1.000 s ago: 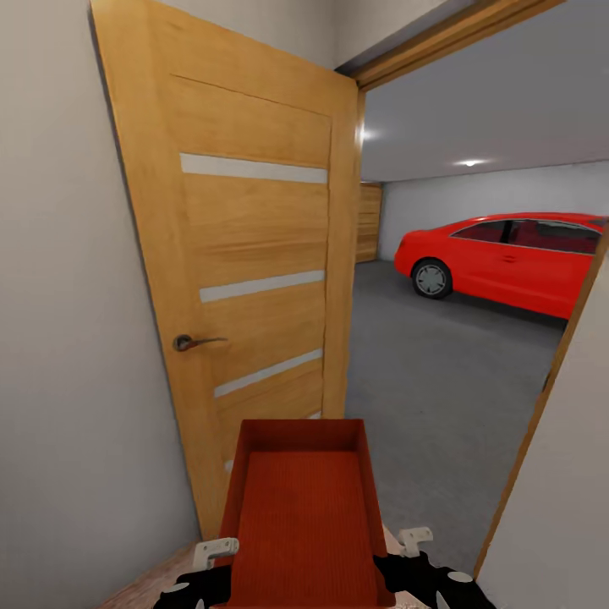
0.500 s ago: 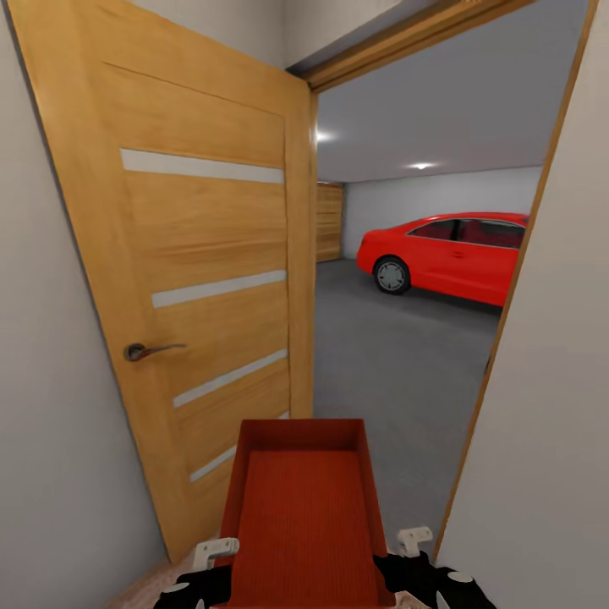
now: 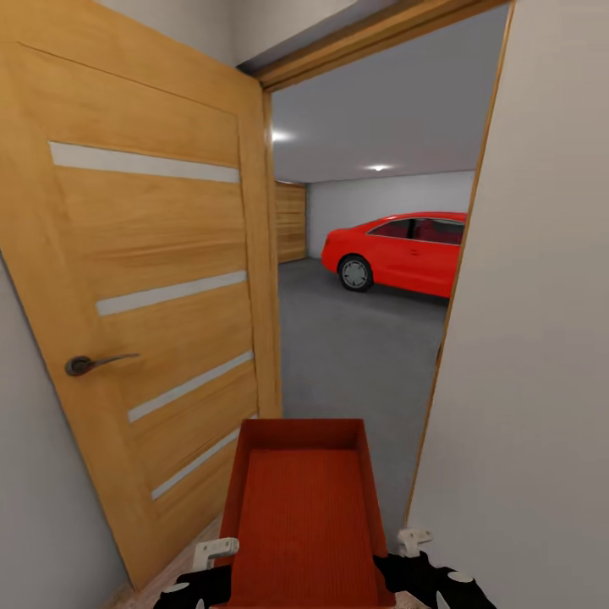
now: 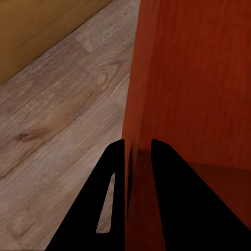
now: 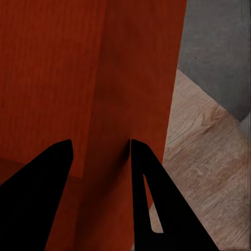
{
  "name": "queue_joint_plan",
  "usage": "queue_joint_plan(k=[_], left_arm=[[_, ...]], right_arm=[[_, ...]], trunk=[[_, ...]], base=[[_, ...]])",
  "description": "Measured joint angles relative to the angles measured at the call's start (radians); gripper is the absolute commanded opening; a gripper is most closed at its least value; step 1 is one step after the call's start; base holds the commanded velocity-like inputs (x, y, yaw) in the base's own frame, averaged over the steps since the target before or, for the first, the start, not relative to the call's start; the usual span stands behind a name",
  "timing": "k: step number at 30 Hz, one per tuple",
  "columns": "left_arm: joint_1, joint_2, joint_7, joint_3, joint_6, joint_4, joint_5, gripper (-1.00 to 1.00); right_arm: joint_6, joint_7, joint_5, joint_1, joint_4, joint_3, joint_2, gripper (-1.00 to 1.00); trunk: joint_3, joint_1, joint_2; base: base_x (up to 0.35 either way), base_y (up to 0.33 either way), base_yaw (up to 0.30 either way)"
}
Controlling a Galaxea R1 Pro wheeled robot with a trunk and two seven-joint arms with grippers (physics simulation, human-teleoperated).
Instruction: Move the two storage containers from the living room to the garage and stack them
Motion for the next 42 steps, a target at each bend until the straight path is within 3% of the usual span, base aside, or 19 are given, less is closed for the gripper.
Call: queue_joint_plan(k=[16, 24, 42], left_arm=[[0.000, 0.000, 0.000, 0.000, 0.001, 0.000, 0.000, -1.00], [0.000, 0.000, 0.000, 0.000, 0.000, 0.000, 0.000, -1.00], [0.000, 0.000, 0.000, 0.000, 0.000, -0.001, 0.000, -1.00]], right_arm=[[0.001, 0.000, 0.000, 0.000, 0.000, 0.000, 0.000, -1.00], [0.000, 0.000, 0.000, 0.000, 0.001, 0.000, 0.000, -1.00], [-0.001, 0.000, 0.000, 0.000, 0.001, 0.000, 0.000, -1.00]], trunk=[[0.000, 0.000, 0.000], [0.000, 0.000, 0.000], [0.000, 0.000, 0.000]], base=[[0.000, 0.000, -0.278], [0.007, 0.015, -0.031], [0.123, 0.230, 0.000]])
